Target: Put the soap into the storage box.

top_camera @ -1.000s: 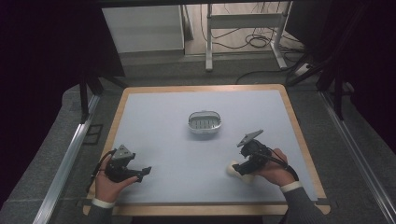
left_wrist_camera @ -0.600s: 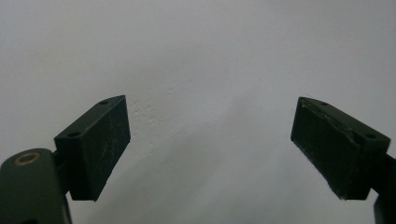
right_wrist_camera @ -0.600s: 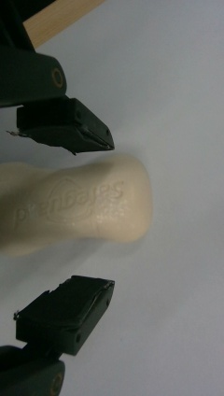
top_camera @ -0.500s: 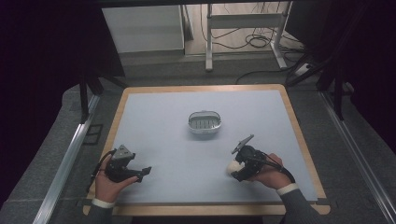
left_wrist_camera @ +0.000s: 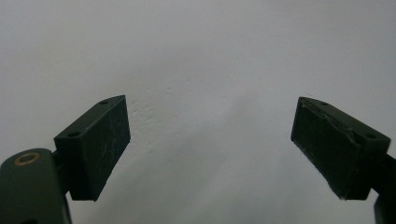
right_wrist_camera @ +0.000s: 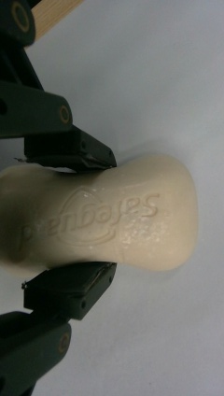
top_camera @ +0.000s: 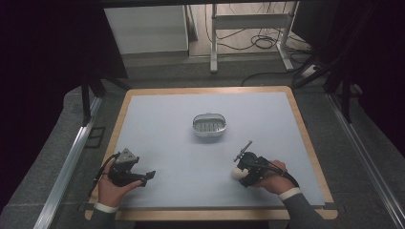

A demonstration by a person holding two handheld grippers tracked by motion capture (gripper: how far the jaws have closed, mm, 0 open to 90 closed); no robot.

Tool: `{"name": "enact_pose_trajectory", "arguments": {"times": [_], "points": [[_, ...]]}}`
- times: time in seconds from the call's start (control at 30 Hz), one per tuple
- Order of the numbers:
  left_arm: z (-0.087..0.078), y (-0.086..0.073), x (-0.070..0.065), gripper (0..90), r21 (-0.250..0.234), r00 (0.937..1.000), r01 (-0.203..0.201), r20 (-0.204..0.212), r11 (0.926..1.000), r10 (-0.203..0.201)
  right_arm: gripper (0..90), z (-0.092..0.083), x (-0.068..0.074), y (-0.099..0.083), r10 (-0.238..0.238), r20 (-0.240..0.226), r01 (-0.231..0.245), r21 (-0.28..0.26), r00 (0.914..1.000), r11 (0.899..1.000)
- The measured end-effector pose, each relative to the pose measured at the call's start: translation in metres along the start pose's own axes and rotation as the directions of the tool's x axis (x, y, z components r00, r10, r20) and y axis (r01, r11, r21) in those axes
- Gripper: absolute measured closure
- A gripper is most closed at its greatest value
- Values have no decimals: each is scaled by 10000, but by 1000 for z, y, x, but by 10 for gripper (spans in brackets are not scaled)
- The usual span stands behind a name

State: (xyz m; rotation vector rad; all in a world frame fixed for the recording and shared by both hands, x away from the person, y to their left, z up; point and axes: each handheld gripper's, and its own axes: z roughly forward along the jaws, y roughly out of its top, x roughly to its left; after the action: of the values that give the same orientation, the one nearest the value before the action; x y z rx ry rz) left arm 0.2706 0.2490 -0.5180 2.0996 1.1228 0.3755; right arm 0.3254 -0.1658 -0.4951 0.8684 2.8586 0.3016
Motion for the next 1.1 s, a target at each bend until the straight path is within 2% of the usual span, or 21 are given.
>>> {"name": "enact_pose_trajectory", "arguments": {"times": [0.17,0.7,0.73,0.97,1.1], "points": [[0,0,0,123,-9,10000,3,-14,10000,-3,490,-1,2,4,-149,75,148,189,9999,9997],[0,0,0,122,-51,10000,33,7,10000,-33,492,-23,-13,7,-69,180,85,-868,9998,9962],[0,0,0,122,-55,10000,34,4,10000,-34,492,-26,-15,8,-61,319,93,-1016,9995,9948],[1,0,0,120,-42,10000,-49,26,10000,50,492,-32,-21,12,-77,331,117,-1206,9994,9926],[1,0,-1,120,-44,10000,-7,25,10000,7,492,-35,-26,17,-34,540,113,-1456,9985,9893]]}}
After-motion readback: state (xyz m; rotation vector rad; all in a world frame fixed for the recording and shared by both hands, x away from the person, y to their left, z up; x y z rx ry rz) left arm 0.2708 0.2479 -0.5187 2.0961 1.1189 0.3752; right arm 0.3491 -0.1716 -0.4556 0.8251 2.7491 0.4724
